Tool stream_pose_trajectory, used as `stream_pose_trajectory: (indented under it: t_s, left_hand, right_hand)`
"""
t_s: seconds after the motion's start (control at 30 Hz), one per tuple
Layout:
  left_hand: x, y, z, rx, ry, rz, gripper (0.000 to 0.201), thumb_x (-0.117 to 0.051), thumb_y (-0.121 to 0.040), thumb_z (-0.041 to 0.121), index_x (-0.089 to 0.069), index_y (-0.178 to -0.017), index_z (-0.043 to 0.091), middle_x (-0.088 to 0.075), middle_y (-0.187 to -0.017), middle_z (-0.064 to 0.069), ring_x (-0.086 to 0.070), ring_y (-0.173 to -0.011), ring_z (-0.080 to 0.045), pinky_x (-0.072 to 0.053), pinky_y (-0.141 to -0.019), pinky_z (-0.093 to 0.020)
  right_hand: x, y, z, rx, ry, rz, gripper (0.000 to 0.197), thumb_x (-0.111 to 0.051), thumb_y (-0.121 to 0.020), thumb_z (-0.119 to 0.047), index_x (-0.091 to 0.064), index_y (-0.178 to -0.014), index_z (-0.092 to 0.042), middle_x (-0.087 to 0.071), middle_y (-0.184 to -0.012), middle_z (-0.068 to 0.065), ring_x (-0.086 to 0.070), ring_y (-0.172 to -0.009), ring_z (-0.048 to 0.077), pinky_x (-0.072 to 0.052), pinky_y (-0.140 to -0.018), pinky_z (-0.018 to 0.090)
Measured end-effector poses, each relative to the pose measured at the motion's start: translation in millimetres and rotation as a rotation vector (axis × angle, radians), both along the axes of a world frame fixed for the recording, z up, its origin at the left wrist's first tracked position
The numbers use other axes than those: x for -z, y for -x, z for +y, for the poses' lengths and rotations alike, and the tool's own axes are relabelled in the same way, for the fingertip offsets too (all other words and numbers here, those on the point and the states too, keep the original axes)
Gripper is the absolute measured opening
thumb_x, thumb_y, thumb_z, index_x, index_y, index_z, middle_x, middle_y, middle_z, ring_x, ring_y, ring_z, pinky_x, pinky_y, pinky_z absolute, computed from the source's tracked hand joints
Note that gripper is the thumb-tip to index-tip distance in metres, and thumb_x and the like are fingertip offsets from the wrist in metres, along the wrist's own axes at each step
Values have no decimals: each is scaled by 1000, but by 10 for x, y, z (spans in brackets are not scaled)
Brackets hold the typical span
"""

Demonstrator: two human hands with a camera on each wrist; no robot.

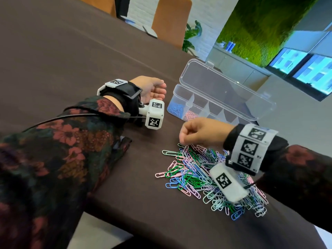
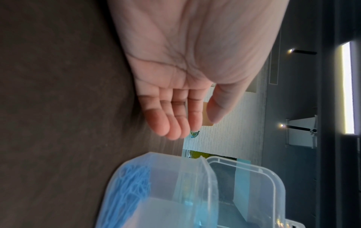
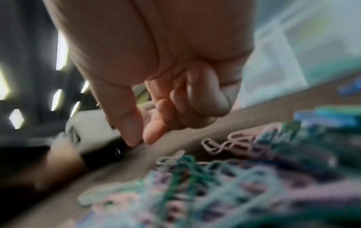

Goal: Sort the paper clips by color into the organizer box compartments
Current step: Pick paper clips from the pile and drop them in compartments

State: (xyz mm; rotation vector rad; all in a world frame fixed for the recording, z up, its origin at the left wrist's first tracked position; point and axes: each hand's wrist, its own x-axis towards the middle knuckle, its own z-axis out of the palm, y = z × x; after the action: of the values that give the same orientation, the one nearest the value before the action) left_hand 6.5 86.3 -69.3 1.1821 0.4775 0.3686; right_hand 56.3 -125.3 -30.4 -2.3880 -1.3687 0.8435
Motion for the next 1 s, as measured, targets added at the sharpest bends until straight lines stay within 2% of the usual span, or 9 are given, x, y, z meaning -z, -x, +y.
stream_pose_trajectory:
  t_s: [0.07,0.17,0.3,0.4,0.53,0.67,0.77,0.87,1.0]
  left_hand:
    - [-2,3,1,2,1,5,21,-46,-98,23,-56,-85,10,-56,-78,-4,-54,-65,-14,-51,-50,-19]
    - [-2,9,4,-1,1,5,20,-47,-97,23,-57,-86,9,-57,-79,-4,-55,-67,-14,-50,-53,-22]
    - [-4,20,-11,-12,13,-3,19,-49,-96,22,-57,-86,9,-56,-78,-4,-55,-66,-15,-50,-51,-21]
    - [-12,18,-25,-11,18,-5,20,-48,-97,23,-57,-85,9,-56,-77,-4,-55,-65,-14,-50,-50,-20]
    - [-24,29,-32,-18,27,-7,21,-48,-97,23,-56,-84,9,-56,-76,-4,-54,-63,-14,-50,-48,-18]
    - [-51,39,-53,8,68,-50,23,-45,-98,18,-52,-80,6,-48,-71,-5,-47,-57,-14,-44,-47,-17]
    - [-51,44,-54,35,86,-64,22,-43,-99,16,-49,-79,7,-42,-71,-4,-40,-59,-13,-38,-49,-18]
    - [-36,34,-41,-9,25,-13,20,-47,-97,20,-55,-84,8,-53,-75,-4,-51,-63,-13,-49,-49,-18]
    - [-23,26,-25,-17,20,-10,19,-48,-97,21,-56,-85,9,-56,-77,-4,-54,-64,-15,-51,-49,-17]
  right_hand:
    - [17,55,34,-130,61,-236,12,-67,-83,-12,-60,-75,-16,-50,-43,-19,-44,-43,-5,-33,-47,8]
    - [21,81,29,-161,88,-330,14,-68,-82,-11,-59,-73,-16,-48,-40,-26,-45,-44,-7,-34,-49,7]
    - [11,128,-21,-200,84,-480,16,-68,-80,-11,-56,-78,-21,-49,-52,-12,-44,-51,-2,-33,-50,13]
    - [22,156,-80,-221,64,-549,24,-68,-81,-15,-48,-75,-25,-42,-63,-11,-39,-57,0,-30,-53,16]
    - [25,153,-114,-219,106,-533,9,-65,-85,-17,-58,-81,-21,-42,-62,-12,-40,-58,1,-30,-54,14]
    - [21,144,-153,-223,100,-508,10,-58,-89,-15,-57,-83,-22,-44,-64,-14,-41,-58,0,-31,-55,12]
    - [11,154,-175,-216,114,-475,8,-63,-86,-17,-57,-84,-22,-42,-61,-11,-40,-56,2,-32,-53,14]
    - [24,170,-153,-204,143,-460,13,-65,-85,-15,-55,-77,-21,-41,-59,-10,-40,-54,2,-32,-53,14]
    - [6,97,-127,-46,112,-212,22,-65,-84,-10,-54,-68,-20,-49,-54,-11,-39,-42,-1,-32,-47,12]
